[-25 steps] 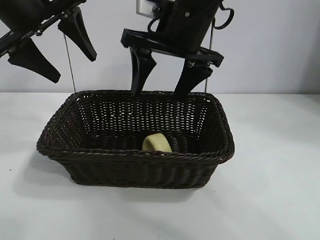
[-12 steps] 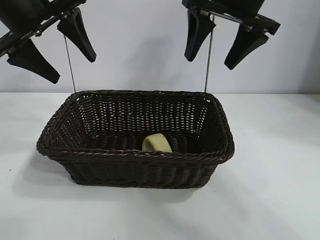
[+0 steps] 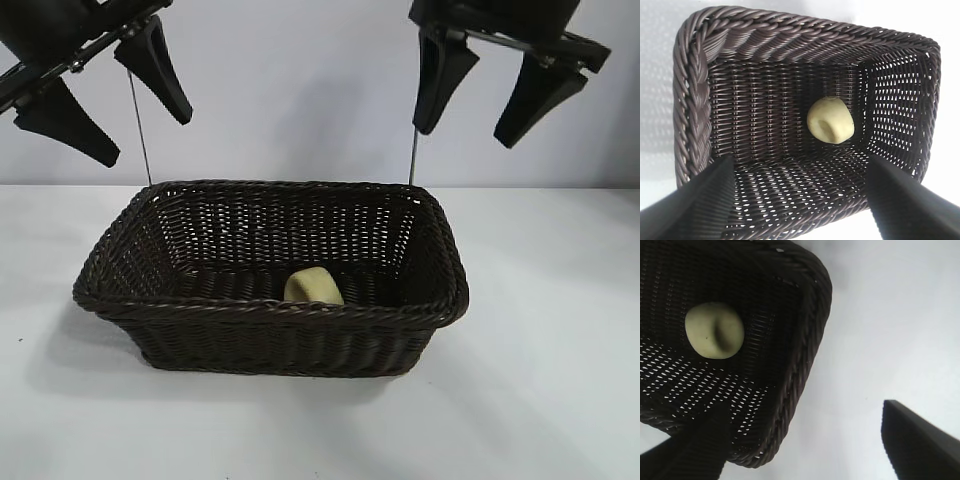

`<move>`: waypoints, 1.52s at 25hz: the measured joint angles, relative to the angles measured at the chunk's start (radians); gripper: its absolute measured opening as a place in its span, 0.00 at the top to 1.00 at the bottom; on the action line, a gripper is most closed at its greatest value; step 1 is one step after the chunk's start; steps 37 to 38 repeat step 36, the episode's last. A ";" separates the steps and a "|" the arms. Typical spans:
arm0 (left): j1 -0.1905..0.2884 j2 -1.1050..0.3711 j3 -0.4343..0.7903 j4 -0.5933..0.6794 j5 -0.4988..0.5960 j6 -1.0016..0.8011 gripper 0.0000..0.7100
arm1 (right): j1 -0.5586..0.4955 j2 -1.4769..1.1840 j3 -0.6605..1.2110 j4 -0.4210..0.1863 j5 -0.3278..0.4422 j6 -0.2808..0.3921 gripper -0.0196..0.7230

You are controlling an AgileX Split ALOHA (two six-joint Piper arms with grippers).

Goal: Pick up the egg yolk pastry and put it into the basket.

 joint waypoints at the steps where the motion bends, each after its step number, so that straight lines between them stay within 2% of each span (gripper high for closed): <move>1: 0.000 0.000 0.000 0.000 0.000 0.000 0.25 | 0.000 0.000 0.009 -0.007 0.000 -0.003 0.18; 38: 0.000 0.000 0.000 0.000 -0.001 0.000 0.25 | 0.000 0.000 0.017 -0.014 -0.001 -0.006 0.18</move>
